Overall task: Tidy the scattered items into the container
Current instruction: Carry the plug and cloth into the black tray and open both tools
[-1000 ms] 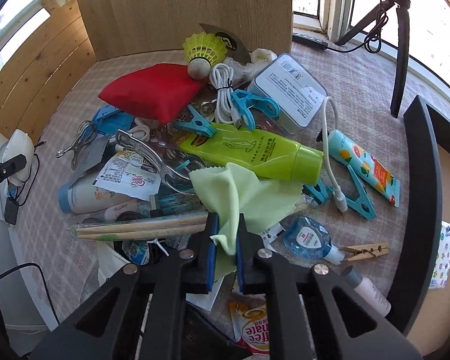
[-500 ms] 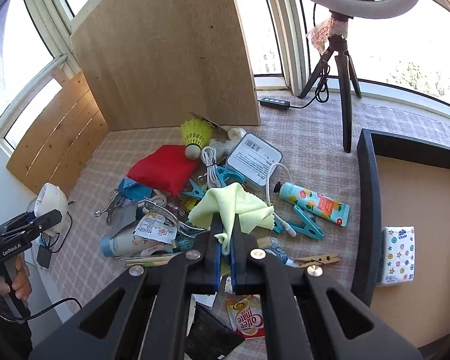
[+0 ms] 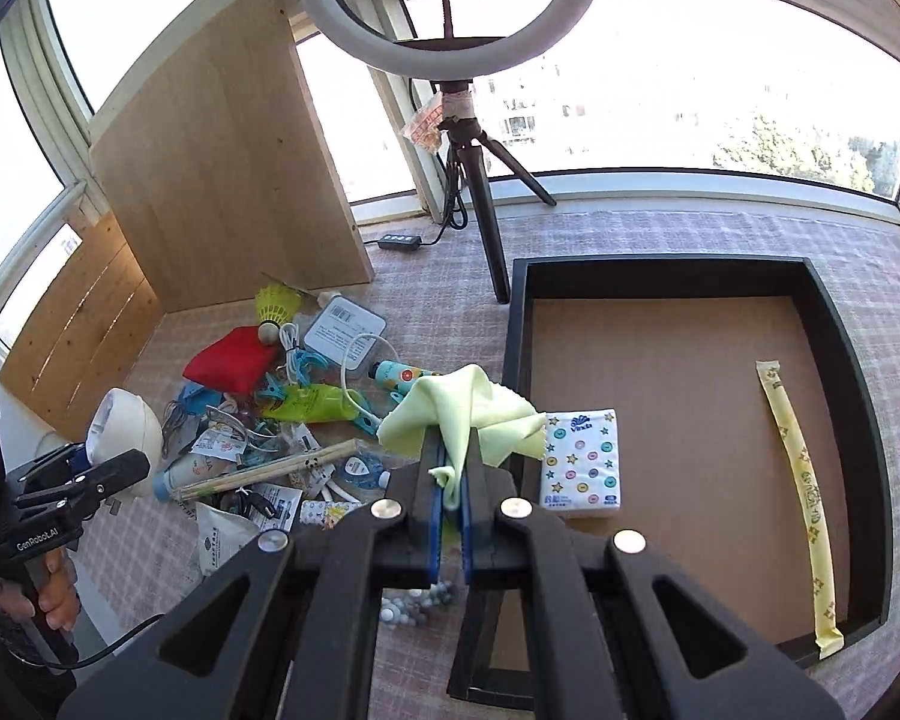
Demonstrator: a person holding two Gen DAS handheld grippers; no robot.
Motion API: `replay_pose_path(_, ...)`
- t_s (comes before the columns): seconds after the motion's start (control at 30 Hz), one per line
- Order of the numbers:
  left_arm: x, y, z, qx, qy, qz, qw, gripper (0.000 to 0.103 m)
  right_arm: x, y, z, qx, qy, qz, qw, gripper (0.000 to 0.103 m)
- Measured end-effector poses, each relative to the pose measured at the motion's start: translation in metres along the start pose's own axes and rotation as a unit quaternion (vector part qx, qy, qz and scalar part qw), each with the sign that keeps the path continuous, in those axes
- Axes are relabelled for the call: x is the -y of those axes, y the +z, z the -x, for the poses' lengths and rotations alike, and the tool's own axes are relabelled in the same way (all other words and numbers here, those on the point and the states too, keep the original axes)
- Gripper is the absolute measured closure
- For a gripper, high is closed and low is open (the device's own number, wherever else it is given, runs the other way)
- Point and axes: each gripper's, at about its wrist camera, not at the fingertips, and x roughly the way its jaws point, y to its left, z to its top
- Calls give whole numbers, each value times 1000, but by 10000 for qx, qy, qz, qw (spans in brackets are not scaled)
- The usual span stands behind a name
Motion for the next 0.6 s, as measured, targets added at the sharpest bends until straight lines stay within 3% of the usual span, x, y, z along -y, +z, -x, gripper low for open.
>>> replay_pose_path(0.27, 122, -8, -59, -470, -648, -695, 9944, 50, 95, -28, 22, -111, -422, -603, 9972, 99)
replay_pose_path(0.4, 173, -14, -80, -646, -855, -986, 9893, 50, 116, -38, 24, -182, -488, -677, 9963, 99)
replay_pose_path(0.6, 213, -19, -97, -803, -913, -1189, 9854, 50, 131, -39, 21, -188, -452, -702, 9963, 99)
